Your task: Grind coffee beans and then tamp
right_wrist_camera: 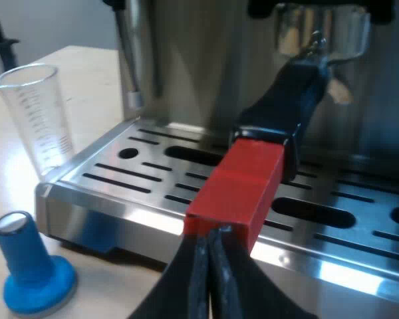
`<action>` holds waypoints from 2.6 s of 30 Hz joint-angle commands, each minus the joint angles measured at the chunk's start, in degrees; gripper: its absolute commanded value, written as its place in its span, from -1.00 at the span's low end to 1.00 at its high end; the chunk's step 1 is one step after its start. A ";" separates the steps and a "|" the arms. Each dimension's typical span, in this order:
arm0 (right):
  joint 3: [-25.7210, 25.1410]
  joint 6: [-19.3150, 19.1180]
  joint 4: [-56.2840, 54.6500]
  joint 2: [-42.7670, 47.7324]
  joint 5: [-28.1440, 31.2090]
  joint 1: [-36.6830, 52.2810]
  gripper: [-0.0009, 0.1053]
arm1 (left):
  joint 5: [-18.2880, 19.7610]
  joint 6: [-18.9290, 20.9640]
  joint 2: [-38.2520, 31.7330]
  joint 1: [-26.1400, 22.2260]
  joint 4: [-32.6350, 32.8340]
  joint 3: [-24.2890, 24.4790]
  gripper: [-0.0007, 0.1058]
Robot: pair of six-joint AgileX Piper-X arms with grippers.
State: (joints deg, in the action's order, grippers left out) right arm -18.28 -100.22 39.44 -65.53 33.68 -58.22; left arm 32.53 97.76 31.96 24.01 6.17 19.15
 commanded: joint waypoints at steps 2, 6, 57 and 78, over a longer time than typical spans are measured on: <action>-1.94 -0.98 1.56 0.78 8.49 -0.67 -0.98 | 0.72 0.15 0.01 0.25 -0.37 0.03 0.56; -1.94 -1.65 1.56 0.78 10.60 -3.38 -0.98 | 0.72 0.15 0.01 0.25 -0.37 0.03 0.56; -18.28 -30.92 -5.61 18.25 48.93 -32.81 0.13 | 8.91 0.15 0.01 0.25 -0.03 0.03 0.56; -31.19 -29.80 -16.73 18.25 48.84 -32.81 0.05 | 10.26 1.37 0.01 0.25 -0.03 0.03 0.56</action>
State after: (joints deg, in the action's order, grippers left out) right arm -48.89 -129.78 23.09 -47.60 82.81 -90.95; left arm 41.61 98.56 31.96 24.01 6.22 19.15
